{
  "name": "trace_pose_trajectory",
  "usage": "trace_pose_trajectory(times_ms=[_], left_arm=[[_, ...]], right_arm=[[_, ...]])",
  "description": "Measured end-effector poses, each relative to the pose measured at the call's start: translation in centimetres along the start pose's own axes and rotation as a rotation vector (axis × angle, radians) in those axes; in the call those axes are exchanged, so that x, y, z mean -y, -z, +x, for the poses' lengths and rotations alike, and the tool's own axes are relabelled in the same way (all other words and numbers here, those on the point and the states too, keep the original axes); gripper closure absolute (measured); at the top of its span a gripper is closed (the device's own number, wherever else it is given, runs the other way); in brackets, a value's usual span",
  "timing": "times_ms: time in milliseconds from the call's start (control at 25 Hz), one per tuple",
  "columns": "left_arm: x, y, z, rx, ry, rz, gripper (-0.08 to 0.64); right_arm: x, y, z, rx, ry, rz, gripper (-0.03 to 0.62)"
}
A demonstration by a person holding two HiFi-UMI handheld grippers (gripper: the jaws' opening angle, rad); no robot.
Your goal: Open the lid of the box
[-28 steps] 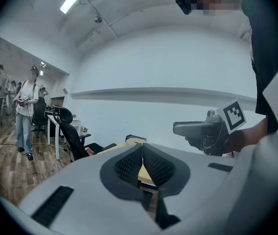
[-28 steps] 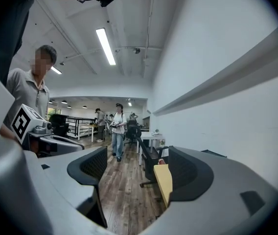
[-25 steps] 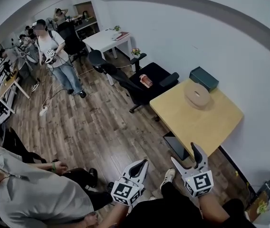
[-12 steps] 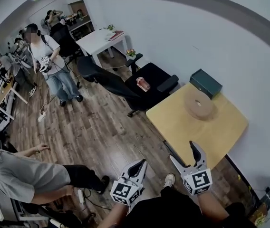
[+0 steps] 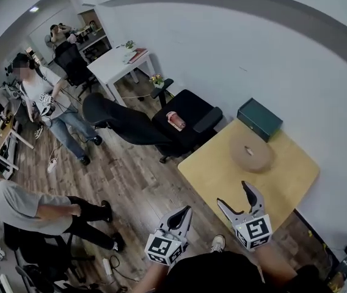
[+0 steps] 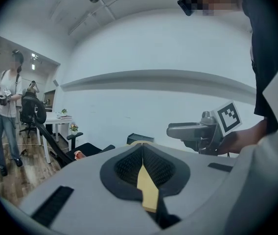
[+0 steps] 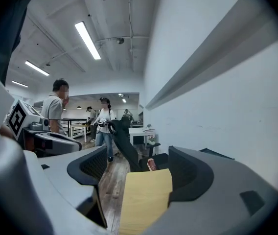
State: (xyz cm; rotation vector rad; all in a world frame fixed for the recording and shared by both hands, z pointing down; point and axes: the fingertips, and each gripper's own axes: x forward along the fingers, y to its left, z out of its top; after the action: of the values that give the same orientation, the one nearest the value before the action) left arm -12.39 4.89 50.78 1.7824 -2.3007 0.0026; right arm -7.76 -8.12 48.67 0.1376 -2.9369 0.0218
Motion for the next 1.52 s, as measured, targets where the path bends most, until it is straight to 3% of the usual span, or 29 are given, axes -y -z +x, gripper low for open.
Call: trace_pose_trajectory(times_ms=[400, 640, 840, 1080, 1520], left_arm=[[-0.2, 1.2, 5.5, -0.047, 0.055, 0.008, 0.54], [-1.1, 1.2, 9.9, -0.068, 0.157, 0.018, 0.54], [-2.3, 0.3, 14.6, -0.075, 0.293, 0.04, 0.54], [-5.5, -0.6, 19.0, -0.085, 0.41, 0.06, 0.54], [-8.3, 0.4, 22.5, -0.137, 0.579, 0.023, 0.54]], right_arm=[[6.4, 4.8, 2.9, -0.126, 0.017, 0.014, 0.198], [8.8, 5.6, 4.9, -0.176, 0.055, -0.022, 0.198], [11.3, 6.1, 7.8, -0.238, 0.123, -0.022, 0.198], [13.7, 8.6, 10.9, -0.374, 0.189, 0.017, 0.183], [18.1, 14.7, 15.1, -0.736, 0.185, -0.004, 0.176]])
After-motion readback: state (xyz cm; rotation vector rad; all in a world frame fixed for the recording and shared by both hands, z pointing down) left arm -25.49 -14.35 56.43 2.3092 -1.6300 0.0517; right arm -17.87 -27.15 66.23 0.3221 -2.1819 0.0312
